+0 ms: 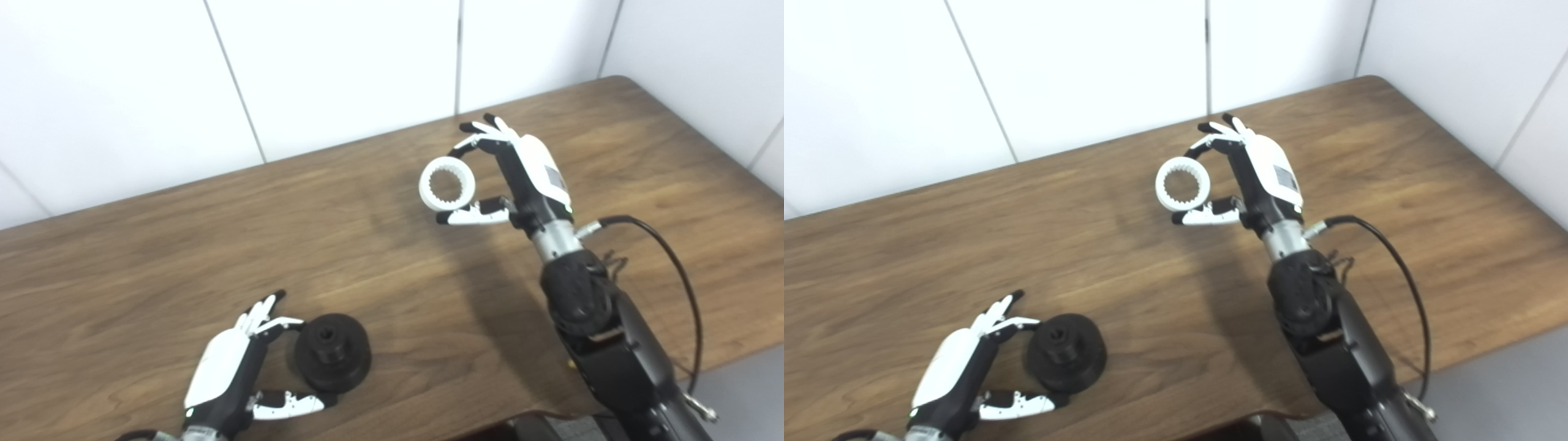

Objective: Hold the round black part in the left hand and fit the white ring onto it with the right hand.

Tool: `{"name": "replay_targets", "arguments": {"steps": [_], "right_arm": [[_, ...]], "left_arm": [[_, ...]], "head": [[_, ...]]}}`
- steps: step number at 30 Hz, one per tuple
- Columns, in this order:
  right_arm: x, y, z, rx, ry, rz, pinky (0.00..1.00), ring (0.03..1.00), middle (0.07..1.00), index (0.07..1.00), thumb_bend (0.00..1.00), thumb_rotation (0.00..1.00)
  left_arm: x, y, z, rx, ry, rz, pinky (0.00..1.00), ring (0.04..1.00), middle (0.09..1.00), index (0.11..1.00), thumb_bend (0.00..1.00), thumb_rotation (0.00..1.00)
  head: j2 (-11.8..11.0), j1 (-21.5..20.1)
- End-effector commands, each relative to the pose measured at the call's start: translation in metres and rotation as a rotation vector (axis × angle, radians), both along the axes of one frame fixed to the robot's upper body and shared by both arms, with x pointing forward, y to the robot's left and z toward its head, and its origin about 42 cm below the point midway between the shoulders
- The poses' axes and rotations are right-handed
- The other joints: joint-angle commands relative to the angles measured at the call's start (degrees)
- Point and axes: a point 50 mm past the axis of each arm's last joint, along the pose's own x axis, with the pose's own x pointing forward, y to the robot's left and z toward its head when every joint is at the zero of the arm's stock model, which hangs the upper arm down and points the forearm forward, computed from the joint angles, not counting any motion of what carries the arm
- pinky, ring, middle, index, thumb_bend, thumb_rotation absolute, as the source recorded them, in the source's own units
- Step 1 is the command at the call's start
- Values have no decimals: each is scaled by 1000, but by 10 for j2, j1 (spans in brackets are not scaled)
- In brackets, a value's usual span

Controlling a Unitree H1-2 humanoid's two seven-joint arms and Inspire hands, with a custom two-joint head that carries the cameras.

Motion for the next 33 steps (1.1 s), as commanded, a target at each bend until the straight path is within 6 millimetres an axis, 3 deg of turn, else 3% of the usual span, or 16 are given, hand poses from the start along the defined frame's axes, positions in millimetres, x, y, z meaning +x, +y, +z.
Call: {"name": "replay_targets", "arguments": {"steps": [1, 7, 14, 20, 33], "right_arm": [[-7, 13, 22, -17, -95, 63, 936, 952, 848, 481, 522, 142], [-25, 31, 26, -9, -94, 152, 870, 951, 845, 480, 522, 139], [-40, 49, 23, 48, -64, 270, 880, 964, 844, 480, 522, 141], [-49, 61, 14, 70, -31, 322, 933, 968, 843, 480, 522, 141], [-64, 79, -4, 85, 24, 381, 861, 958, 848, 481, 522, 142]], "left_arm": [[5, -6, 18, -11, -76, -7, 1000, 1000, 1000, 665, 950, 344], [5, -15, 20, -9, -80, 1, 1000, 1000, 1000, 666, 958, 350], [7, -23, 24, -16, -85, 11, 1000, 1000, 1000, 666, 960, 340], [11, -27, 25, -24, -96, 17, 1000, 1000, 1000, 662, 965, 339], [12, -29, 27, -21, -103, 16, 1000, 1000, 1000, 654, 972, 329]], "head": [[1, 6], [13, 47], [21, 91], [27, 108], [33, 118]]}}
